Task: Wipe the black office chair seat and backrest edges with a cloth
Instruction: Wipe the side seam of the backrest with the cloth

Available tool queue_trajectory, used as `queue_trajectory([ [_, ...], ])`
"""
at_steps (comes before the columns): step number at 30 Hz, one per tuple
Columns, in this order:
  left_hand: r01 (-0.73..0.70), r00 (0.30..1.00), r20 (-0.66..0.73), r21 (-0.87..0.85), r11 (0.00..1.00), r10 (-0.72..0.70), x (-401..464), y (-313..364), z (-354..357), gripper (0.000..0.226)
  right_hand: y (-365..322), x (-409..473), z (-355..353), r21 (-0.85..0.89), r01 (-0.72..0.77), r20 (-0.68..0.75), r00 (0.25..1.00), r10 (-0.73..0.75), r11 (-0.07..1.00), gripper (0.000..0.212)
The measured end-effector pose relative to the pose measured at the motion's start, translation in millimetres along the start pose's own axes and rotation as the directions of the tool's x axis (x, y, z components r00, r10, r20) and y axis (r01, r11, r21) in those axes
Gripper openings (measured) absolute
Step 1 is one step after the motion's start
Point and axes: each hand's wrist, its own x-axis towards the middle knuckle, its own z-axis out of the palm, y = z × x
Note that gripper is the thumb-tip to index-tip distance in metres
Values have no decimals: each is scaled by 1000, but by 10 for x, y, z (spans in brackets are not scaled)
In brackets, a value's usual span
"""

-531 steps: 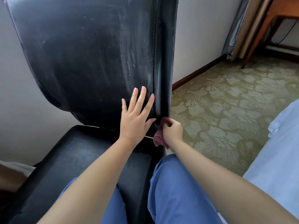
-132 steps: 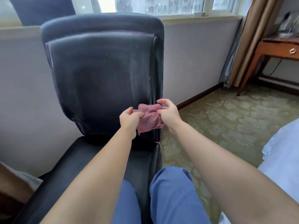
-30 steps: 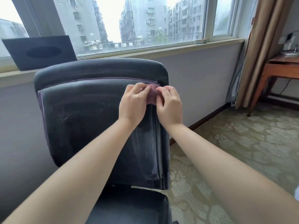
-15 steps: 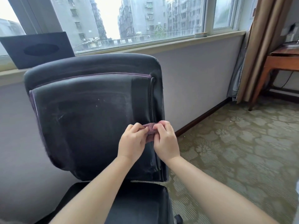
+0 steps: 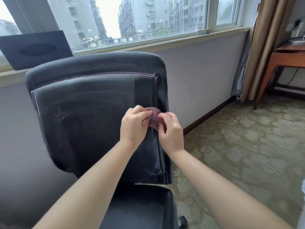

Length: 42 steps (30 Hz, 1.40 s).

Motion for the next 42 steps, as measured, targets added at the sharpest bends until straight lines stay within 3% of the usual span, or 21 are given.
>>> queue_trajectory([
  [7,117,985,134,-34,993,-112,-655,-5,142,16,131,-566,55,-32,-130,172,976,134,991,19],
  [10,103,985,147,-56,993,-94,-499,59,48,12,29,-356,-72,-14,-74,142,987,76,997,16],
  [13,140,990,26,-121,983,-138,-231,141,-55,12,-161,31,-182,49,-12,45,999,10,999,19],
  [18,189,980,-28,-159,969,-196,-274,199,7,17,-71,-57,-217,17,5,67,998,-6,1000,21],
  [26,265,964,32,-91,960,-263,-1119,-20,448,13,370,-1004,171,2,-115,67,991,115,993,15],
  [33,279,960,55,-109,954,-275,-1412,-85,627,14,492,-1256,280,-25,-159,86,983,160,987,10],
  [37,298,949,150,-132,945,-278,-1342,14,457,10,435,-1154,99,40,-145,135,981,138,989,14],
  [39,253,967,90,-211,944,-239,-1195,116,341,6,320,-960,-20,94,-85,80,994,78,992,17],
  [42,221,956,-115,-315,923,-268,-865,245,264,6,142,-548,-113,162,-48,-17,999,52,986,21],
])
